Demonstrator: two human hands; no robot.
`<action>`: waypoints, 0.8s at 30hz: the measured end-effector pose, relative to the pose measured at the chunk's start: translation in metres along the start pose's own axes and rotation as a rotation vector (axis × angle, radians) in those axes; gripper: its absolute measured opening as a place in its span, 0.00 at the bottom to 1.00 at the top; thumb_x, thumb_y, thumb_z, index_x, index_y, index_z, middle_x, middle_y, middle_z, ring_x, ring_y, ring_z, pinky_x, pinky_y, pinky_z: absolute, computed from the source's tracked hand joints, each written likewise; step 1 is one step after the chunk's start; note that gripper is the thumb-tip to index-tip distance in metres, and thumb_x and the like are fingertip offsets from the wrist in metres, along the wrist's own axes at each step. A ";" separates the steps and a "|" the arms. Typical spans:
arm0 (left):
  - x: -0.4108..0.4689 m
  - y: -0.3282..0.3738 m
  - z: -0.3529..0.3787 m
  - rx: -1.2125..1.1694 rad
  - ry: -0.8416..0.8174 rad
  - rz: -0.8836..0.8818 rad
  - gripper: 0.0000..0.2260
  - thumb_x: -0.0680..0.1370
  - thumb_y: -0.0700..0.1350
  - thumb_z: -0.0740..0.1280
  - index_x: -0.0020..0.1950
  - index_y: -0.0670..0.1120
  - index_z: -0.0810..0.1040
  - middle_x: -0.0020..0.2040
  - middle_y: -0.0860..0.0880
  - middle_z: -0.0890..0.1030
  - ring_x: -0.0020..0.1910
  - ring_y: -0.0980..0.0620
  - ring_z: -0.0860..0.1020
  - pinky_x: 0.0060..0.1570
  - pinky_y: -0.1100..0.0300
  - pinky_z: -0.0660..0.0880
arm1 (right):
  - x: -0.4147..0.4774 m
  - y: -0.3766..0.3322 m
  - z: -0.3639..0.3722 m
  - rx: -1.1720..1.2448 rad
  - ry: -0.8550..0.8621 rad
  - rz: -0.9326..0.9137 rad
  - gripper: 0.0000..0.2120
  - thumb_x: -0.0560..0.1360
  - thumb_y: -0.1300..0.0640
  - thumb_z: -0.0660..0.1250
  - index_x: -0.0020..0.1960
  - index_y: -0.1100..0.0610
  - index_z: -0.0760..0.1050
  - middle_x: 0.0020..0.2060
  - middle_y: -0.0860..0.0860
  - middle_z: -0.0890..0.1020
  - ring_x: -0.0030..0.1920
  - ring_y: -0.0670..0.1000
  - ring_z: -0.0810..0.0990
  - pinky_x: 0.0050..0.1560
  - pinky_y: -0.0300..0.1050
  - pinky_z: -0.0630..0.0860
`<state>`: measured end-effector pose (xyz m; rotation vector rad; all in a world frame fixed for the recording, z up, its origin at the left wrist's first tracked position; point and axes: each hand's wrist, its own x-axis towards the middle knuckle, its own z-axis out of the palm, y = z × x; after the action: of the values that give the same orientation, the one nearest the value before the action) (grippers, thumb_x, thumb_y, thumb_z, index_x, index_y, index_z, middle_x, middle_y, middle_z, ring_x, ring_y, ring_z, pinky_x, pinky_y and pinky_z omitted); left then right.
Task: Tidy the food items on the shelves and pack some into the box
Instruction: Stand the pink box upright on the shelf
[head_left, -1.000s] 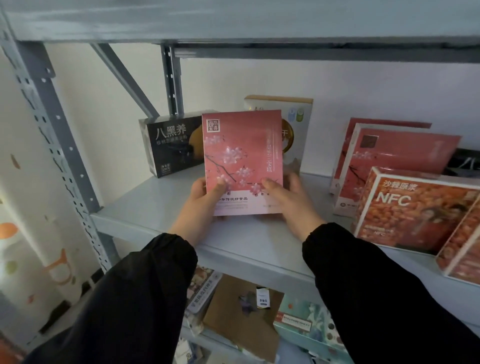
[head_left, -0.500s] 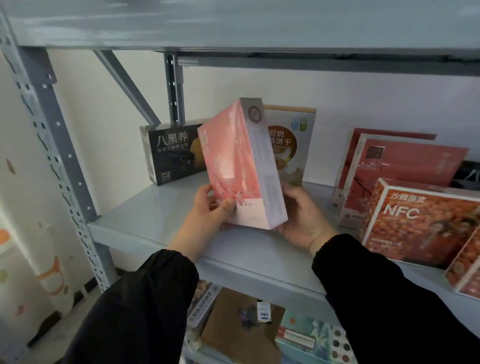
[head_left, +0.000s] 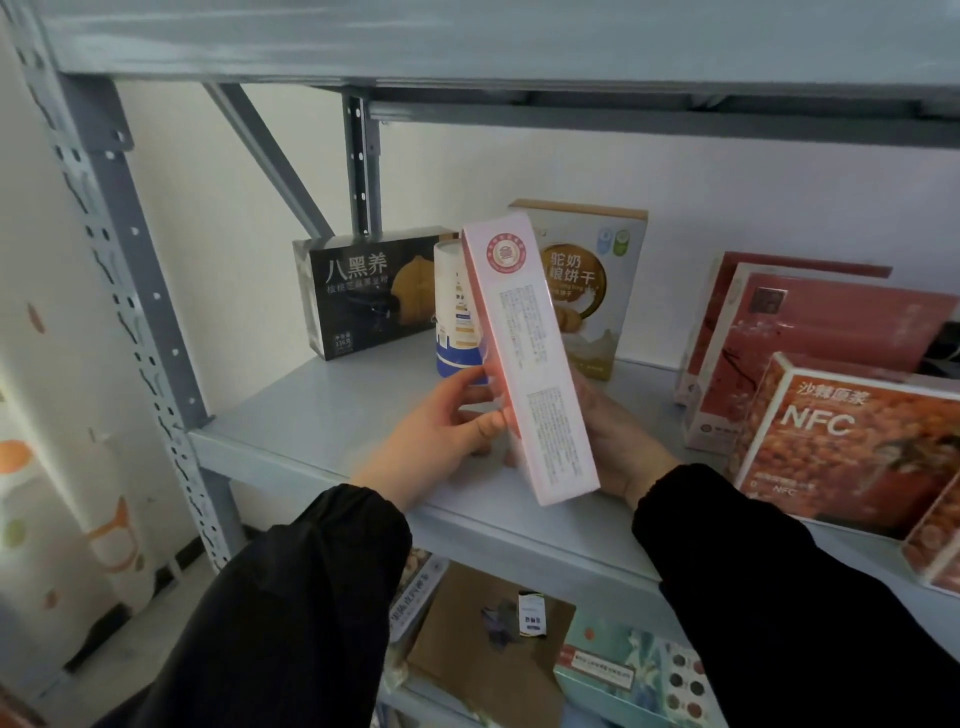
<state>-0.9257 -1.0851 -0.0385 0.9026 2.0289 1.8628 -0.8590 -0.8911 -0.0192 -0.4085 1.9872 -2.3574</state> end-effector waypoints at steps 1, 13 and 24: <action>0.000 0.000 0.000 -0.011 0.007 -0.006 0.28 0.78 0.52 0.74 0.76 0.55 0.70 0.64 0.53 0.82 0.59 0.53 0.83 0.59 0.46 0.82 | 0.000 0.000 0.000 0.002 -0.005 0.005 0.48 0.69 0.39 0.79 0.82 0.50 0.61 0.70 0.59 0.78 0.69 0.61 0.79 0.60 0.56 0.81; -0.001 0.002 -0.001 0.028 0.009 -0.026 0.16 0.82 0.49 0.71 0.70 0.57 0.77 0.62 0.54 0.84 0.59 0.54 0.84 0.66 0.45 0.78 | 0.004 0.010 -0.003 -0.085 0.305 0.005 0.53 0.54 0.30 0.83 0.74 0.46 0.72 0.59 0.54 0.86 0.60 0.59 0.85 0.49 0.56 0.82; -0.009 0.014 0.002 -0.039 0.044 -0.152 0.07 0.83 0.42 0.67 0.51 0.51 0.83 0.42 0.53 0.88 0.40 0.54 0.87 0.40 0.59 0.82 | 0.005 0.009 -0.006 -0.139 0.309 -0.003 0.57 0.49 0.29 0.84 0.72 0.48 0.68 0.58 0.55 0.86 0.58 0.60 0.86 0.55 0.67 0.83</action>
<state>-0.9134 -1.0889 -0.0275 0.6819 2.0174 1.8484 -0.8663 -0.8877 -0.0285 -0.0500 2.2877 -2.4167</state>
